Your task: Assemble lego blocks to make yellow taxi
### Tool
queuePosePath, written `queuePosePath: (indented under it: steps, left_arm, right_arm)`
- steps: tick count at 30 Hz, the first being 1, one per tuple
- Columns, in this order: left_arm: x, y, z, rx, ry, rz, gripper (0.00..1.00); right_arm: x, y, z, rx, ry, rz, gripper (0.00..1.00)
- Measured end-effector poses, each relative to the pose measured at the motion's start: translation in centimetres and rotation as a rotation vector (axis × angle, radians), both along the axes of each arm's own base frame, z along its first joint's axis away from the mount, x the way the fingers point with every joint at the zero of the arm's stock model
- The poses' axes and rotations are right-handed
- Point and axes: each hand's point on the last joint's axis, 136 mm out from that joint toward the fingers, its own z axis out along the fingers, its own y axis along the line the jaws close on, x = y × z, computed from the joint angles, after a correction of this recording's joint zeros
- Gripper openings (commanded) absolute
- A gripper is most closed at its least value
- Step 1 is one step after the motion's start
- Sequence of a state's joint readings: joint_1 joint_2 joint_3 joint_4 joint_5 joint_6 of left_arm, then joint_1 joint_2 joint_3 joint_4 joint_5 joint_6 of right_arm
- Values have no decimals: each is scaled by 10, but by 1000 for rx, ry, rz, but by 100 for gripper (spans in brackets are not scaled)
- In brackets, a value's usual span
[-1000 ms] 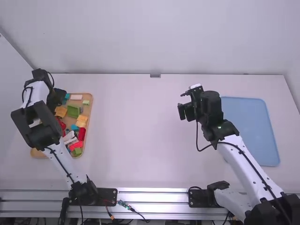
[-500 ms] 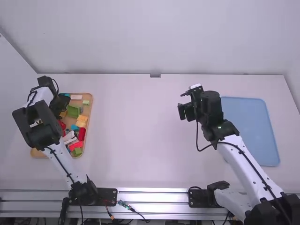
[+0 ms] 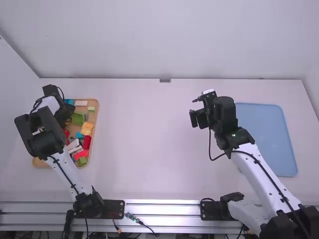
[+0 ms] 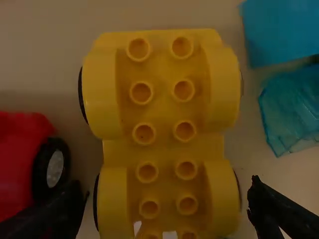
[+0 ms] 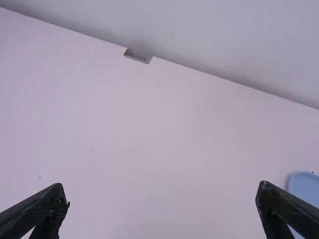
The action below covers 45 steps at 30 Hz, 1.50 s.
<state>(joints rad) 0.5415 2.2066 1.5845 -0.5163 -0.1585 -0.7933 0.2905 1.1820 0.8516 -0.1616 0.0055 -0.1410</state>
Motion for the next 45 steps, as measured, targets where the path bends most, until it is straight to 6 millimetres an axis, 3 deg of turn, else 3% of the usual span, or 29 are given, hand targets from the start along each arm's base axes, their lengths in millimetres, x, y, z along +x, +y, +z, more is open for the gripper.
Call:
queuePosePath:
  steps: [13,20,28,32,36,45]
  left_arm:
    - [1,10,-1,59,-6,9,82]
    - [4,12,-1,70,-25,13,62]
    - [0,11,-2,68,-7,15,54]
    - [-6,7,-1,40,24,21,44]
    - [-12,3,1,18,51,38,43]
    - [-3,8,32,10,42,53,24]
  right_arm:
    - [0,0,0,-1,0,0,100]
    - [0,0,0,-1,2,0,100]
    - [0,-1,0,0,3,-4,100]
    - [0,0,0,1,3,-2,100]
    - [0,0,0,0,2,0,100]
    - [0,0,0,2,1,2,100]
